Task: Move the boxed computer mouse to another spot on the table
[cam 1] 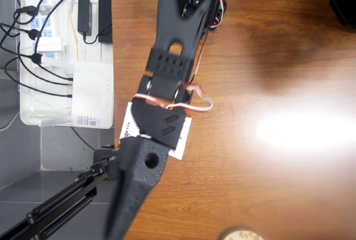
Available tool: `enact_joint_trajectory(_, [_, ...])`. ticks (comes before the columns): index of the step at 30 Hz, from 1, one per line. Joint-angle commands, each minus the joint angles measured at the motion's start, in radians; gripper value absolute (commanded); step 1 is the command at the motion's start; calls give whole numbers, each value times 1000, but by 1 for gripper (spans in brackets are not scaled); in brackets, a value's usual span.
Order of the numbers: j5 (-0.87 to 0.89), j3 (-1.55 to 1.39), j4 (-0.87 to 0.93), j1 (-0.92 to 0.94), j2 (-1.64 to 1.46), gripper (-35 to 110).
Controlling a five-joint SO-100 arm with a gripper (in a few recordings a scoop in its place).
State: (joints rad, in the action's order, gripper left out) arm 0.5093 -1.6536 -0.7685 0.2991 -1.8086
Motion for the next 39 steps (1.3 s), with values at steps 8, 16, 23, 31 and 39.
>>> enact_joint_trajectory(8, [-152,201,-520,-89,9,0])
enact_joint_trajectory(16, [-264,-350,-997,-227,-387,0])
enact_joint_trajectory(23, [-342,-649,-999,-184,-792,0])
enact_joint_trajectory(31, [-365,-853,-1000,-167,-1014,0])
enact_joint_trajectory(39, [-387,-1071,-1000,-132,-1253,1])
